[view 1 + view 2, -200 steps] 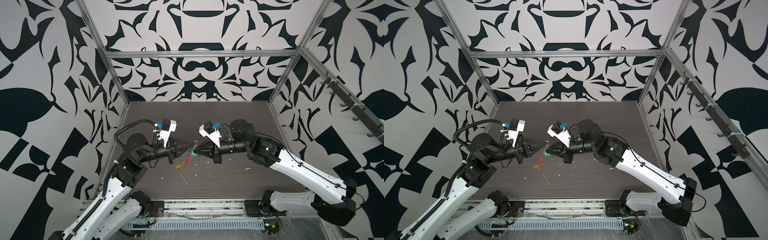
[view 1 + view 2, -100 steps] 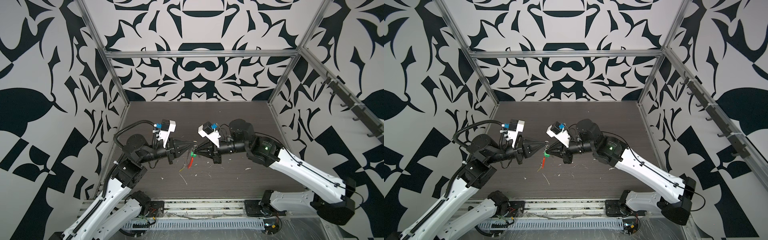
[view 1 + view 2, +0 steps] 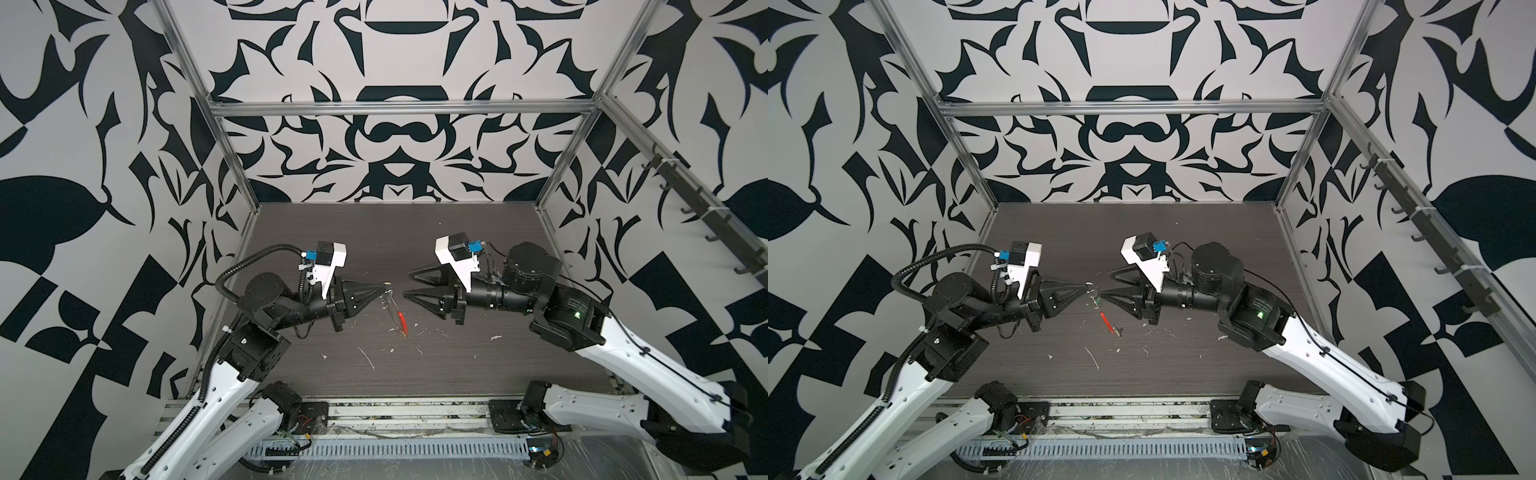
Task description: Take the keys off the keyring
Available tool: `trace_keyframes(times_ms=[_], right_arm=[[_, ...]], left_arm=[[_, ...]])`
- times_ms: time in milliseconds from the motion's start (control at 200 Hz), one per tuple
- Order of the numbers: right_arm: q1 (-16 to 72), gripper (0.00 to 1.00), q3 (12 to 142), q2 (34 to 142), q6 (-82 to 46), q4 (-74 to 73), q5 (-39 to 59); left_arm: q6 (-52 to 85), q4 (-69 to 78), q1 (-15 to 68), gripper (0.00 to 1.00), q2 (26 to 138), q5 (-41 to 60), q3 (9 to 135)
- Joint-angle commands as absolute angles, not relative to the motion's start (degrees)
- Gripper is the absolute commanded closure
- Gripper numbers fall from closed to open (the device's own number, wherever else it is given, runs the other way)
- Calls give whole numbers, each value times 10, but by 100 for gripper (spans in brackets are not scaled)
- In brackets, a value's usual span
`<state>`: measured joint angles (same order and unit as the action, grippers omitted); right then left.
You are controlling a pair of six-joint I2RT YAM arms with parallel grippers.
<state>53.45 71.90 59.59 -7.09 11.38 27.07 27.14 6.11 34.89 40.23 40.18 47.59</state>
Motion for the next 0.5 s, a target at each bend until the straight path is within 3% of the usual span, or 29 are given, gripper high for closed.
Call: trace_keyframes(times_ms=[0, 180, 495], right_arm=[[510, 54, 702, 623, -132, 17, 340], [505, 57, 691, 641, -157, -9, 383], [505, 81, 680, 650, -172, -19, 401]], left_arm=[[271, 89, 351, 100, 394, 399, 476], [272, 89, 351, 100, 388, 394, 472], [274, 98, 351, 100, 388, 392, 465]])
